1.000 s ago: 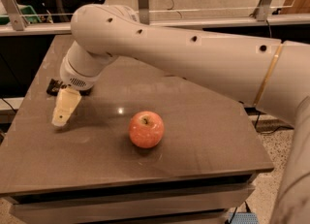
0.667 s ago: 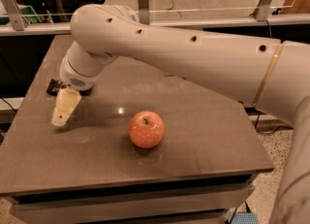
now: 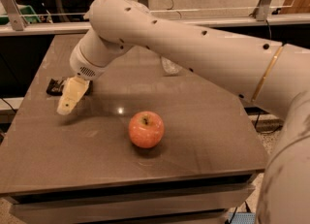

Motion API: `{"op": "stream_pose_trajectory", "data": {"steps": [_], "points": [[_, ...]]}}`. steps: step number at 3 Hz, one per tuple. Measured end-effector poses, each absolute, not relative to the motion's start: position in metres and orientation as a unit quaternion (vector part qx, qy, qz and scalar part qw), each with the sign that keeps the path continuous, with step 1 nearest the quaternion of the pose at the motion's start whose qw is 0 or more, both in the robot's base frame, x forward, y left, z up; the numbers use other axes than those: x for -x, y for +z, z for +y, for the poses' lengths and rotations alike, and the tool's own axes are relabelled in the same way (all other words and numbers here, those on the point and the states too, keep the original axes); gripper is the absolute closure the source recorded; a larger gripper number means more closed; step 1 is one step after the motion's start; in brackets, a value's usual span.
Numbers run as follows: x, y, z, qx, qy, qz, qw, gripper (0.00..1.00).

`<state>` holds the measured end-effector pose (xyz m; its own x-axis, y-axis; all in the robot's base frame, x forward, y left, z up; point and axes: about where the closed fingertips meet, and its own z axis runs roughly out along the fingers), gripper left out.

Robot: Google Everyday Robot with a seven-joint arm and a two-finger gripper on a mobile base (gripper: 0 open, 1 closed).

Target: Move rxbar chocolate near apple

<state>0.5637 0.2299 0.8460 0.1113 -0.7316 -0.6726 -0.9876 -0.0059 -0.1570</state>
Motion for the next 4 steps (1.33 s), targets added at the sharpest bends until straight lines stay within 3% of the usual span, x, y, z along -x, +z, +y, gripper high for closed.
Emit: {"op": "stream_pose_trajectory", "data": {"steps": [2, 3, 4], "points": [[-0.582, 0.829, 0.231, 0.671, 0.226, 0.651, 0.273, 0.0], [-0.585, 0.821, 0.231, 0.672, 0.222, 0.657, 0.262, 0.17], [-0.586, 0.815, 0.23, 0.67, 0.22, 0.661, 0.256, 0.41]]}}
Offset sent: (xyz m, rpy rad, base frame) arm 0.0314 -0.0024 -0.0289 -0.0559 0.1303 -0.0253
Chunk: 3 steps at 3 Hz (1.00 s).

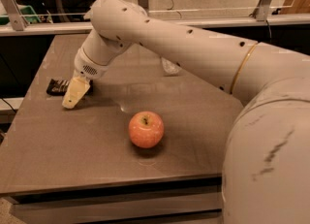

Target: Move rxbar chocolate near apple

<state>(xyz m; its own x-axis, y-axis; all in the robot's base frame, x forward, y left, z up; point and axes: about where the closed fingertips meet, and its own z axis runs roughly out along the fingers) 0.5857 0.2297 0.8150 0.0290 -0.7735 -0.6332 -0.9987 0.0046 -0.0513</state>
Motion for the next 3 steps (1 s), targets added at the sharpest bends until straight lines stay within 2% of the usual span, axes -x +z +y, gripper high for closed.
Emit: {"op": "stream_pose_trajectory", "data": {"steps": [2, 3], "points": [[-0.5871, 0.8193, 0.2283, 0.669, 0.221, 0.662, 0.255, 0.87], [-0.5871, 0.8207, 0.2283, 0.669, 0.221, 0.662, 0.255, 1.0]]}}
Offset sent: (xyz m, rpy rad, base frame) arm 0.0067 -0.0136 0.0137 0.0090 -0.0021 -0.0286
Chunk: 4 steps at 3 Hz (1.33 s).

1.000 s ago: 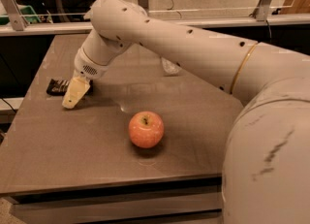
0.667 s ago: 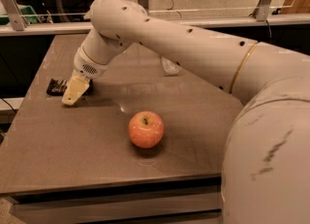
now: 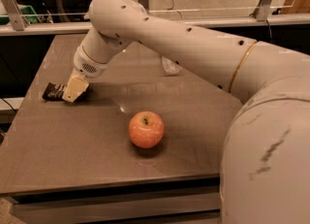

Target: Move rxbar chocolate near apple

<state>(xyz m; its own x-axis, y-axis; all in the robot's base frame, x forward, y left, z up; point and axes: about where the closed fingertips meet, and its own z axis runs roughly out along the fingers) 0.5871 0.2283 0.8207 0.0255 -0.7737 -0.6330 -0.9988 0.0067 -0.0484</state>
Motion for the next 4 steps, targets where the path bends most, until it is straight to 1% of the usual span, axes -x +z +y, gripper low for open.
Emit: {"op": "stream_pose_trajectory", "data": {"steps": [1, 2, 3, 4], "points": [[-0.584, 0.846, 0.215, 0.671, 0.205, 0.66, 0.269, 1.0], [-0.577, 0.89, 0.181, 0.665, 0.165, 0.663, 0.301, 1.0], [-0.569, 0.923, 0.137, 0.653, 0.12, 0.669, 0.335, 1.0], [-0.564, 0.943, 0.081, 0.632, 0.08, 0.678, 0.367, 1.0]]}}
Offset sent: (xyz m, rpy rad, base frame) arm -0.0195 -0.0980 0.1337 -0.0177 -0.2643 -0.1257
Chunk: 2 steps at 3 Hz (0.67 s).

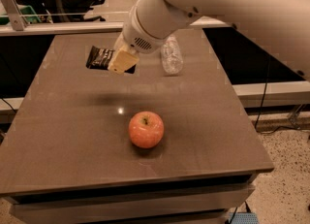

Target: Move rxbar chocolate near apple

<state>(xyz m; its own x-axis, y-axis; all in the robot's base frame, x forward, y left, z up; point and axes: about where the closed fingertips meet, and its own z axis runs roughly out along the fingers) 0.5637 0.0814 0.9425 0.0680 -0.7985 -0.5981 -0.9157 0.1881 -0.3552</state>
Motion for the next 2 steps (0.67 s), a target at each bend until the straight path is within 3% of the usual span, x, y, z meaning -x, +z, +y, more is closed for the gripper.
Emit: {"op": "stream_pose_trajectory", "data": {"steps": [1, 2], "points": [[-0.563, 0.943, 0.082, 0.633, 0.08, 0.678, 0.366, 1.0], [-0.555, 0.938, 0.049, 0.617, 0.074, 0.696, 0.359, 1.0]]}}
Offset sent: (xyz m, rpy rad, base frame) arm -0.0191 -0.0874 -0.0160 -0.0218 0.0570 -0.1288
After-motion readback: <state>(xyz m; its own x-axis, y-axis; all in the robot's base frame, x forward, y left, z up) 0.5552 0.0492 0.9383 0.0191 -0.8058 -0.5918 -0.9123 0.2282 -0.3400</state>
